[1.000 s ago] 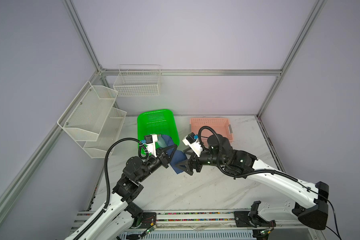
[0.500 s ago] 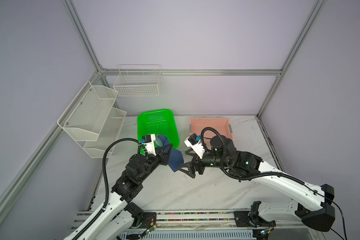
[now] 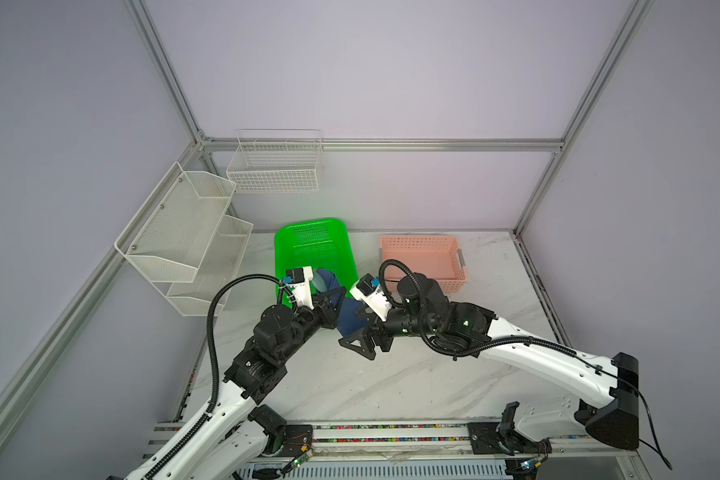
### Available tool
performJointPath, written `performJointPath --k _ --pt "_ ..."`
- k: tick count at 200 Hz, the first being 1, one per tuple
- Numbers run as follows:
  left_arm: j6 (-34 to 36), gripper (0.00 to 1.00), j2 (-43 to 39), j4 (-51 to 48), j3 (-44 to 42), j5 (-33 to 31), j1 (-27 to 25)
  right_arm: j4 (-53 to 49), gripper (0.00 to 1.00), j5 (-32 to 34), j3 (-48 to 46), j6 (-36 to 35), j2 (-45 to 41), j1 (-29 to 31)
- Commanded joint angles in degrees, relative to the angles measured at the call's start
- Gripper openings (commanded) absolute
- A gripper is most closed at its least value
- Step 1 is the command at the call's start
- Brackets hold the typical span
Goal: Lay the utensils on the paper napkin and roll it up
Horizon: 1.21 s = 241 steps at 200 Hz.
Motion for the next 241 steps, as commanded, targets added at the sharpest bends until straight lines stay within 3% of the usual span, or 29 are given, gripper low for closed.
performJointPath --k 1,58,90,120,191,241 --pt "-0.24 0.0 -1.01 5.34 3.45 2.13 0.39 2.15 0.97 -1.16 0.55 -0.95 1.89 0.28" --pt "-1.03 0.0 -1.4 8.16 2.43 5.12 0.34 4.02 0.97 -2.5 0.45 -1.37 2.51 0.2" --pt "-1.47 0.0 -1.34 9.41 1.95 6.38 0.39 5.52 0.9 -4.99 0.07 -1.17 2.0 0.18" --pt "-1.56 0.0 -1.24 10.15 1.91 7.64 0.38 5.37 0.92 -1.49 -0.5 -0.92 1.85 -0.12" --pt "-2.39 0.0 -1.68 14.75 0.48 11.19 0.35 7.53 0.92 -3.27 -1.64 -1.05 0.91 -2.13" --pt "-3.01 0.0 -0.75 16.23 0.5 13.18 0.43 9.8 0.73 -7.44 -1.62 -0.5 0.47 -2.45"
